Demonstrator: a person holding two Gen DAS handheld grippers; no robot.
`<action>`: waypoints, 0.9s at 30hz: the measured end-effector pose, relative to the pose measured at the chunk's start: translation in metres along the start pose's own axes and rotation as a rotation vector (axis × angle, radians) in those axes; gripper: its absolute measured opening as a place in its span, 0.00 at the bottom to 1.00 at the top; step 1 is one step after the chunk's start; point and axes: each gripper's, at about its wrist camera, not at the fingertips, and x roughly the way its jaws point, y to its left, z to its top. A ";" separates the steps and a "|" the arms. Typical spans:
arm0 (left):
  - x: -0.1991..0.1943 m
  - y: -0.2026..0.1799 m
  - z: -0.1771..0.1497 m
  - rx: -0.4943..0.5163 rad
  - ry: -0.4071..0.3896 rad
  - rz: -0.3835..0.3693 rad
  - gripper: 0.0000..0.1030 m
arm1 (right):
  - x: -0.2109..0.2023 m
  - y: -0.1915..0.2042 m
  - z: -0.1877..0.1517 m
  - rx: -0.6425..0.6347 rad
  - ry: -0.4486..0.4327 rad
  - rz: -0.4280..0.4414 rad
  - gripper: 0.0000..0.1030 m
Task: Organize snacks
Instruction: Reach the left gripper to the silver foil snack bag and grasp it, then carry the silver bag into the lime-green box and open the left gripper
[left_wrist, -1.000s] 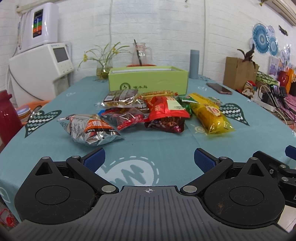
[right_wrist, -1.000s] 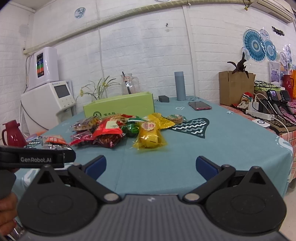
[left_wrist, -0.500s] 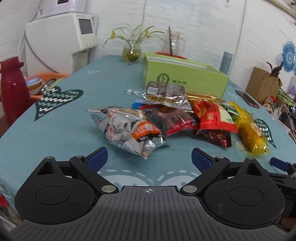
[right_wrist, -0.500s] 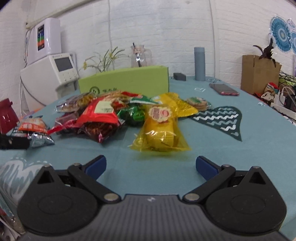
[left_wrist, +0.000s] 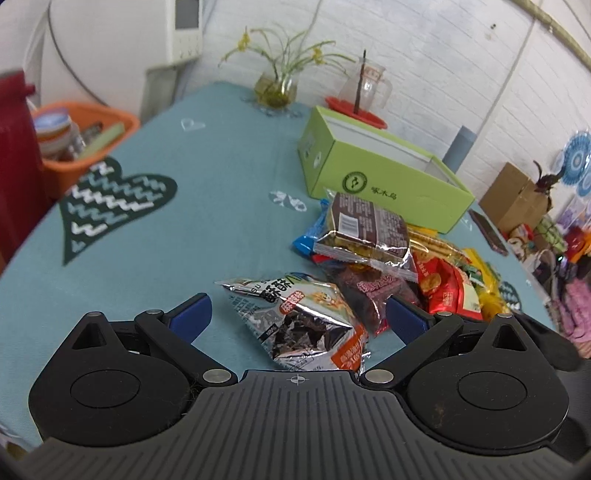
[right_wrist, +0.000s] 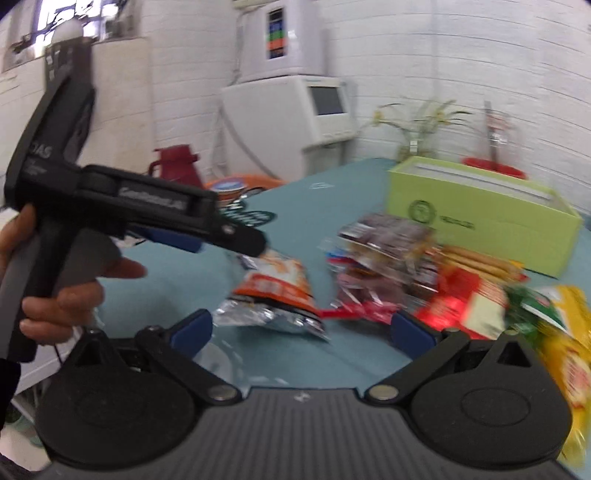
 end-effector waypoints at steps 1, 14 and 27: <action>0.003 0.005 0.002 -0.023 0.010 -0.018 0.87 | 0.014 0.001 0.006 -0.029 0.025 0.002 0.99; 0.043 0.037 0.004 -0.155 0.129 -0.178 0.45 | 0.088 0.003 0.026 -0.118 0.176 0.116 0.65; 0.073 -0.050 0.170 0.131 -0.054 -0.290 0.44 | 0.065 -0.090 0.140 -0.056 -0.078 -0.066 0.62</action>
